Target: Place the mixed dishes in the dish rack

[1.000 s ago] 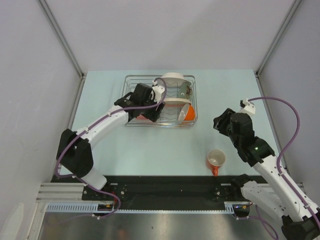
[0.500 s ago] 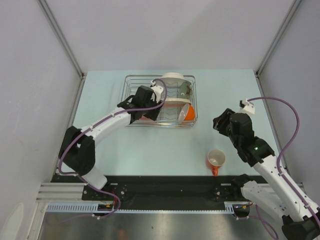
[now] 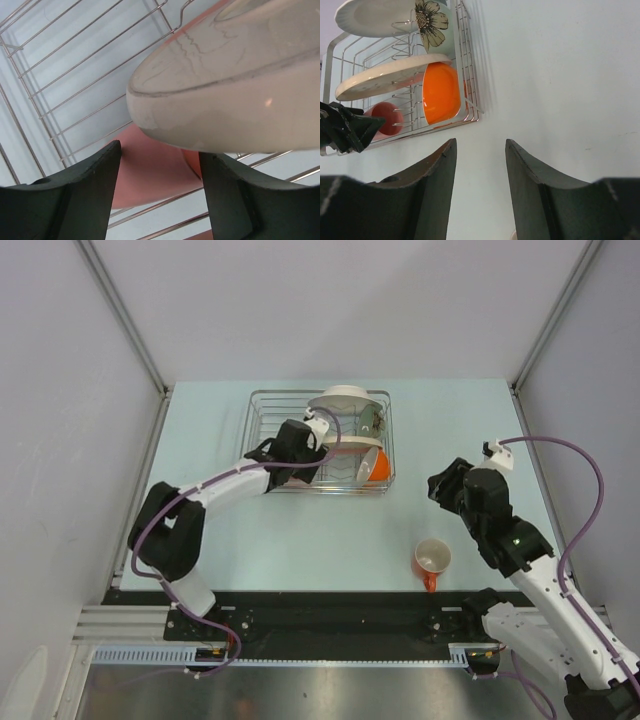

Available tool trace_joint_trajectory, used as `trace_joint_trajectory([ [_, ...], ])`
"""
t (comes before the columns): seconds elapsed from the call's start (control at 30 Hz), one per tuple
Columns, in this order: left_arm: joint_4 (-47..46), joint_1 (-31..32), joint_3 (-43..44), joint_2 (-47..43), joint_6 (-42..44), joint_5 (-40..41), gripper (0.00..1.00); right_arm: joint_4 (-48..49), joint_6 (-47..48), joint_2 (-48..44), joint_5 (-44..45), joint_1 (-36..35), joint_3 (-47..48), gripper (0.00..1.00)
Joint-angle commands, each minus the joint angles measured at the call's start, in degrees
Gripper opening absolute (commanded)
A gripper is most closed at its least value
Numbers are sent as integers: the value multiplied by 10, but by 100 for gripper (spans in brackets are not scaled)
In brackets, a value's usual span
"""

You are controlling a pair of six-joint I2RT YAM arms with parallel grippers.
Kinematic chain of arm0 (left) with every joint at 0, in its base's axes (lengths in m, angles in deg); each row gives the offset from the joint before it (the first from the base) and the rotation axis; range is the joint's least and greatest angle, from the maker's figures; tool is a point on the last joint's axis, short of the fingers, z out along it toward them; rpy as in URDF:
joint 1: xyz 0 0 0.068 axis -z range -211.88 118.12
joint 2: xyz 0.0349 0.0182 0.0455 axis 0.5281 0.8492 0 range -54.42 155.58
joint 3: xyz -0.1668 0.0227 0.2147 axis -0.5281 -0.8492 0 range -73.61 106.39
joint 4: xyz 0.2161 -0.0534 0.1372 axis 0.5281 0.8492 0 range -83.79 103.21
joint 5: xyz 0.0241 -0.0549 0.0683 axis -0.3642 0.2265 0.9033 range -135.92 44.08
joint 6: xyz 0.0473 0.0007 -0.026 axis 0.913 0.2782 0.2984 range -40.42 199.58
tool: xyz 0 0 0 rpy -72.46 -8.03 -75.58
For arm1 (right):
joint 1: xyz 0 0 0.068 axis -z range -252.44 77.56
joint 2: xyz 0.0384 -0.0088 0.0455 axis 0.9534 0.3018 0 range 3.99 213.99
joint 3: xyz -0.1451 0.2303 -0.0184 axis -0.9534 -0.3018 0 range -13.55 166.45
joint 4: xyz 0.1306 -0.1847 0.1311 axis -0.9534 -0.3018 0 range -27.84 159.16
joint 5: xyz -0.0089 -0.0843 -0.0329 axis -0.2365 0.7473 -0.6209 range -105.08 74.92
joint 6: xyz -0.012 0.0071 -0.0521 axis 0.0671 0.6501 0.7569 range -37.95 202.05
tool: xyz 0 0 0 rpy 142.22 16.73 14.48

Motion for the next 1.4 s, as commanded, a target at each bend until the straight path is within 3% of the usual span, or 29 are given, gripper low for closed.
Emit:
trace_joint_trajectory([
  [0.0,1,2,-36,-37,37,19,68,5,2,-8,3,-4,-7,49],
  [0.4,53,-7,-52,-92,77,31,67,6,0,-12,2,-8,-11,48],
  [0.63,63,-23,-54,-94,87,30,60,4,1,-17,6,-8,-16,48],
  [0.8,58,-36,-54,-81,110,39,49,11,4,-12,4,-6,-18,47],
  [1.03,38,-78,-59,-52,138,51,48,12,4,-12,4,-5,-22,47],
  [1.27,60,-93,-42,-55,149,39,18,29,4,2,-3,-4,-23,47],
  [1.37,79,-93,-30,-69,145,33,17,38,6,8,-4,-4,-23,47],
])
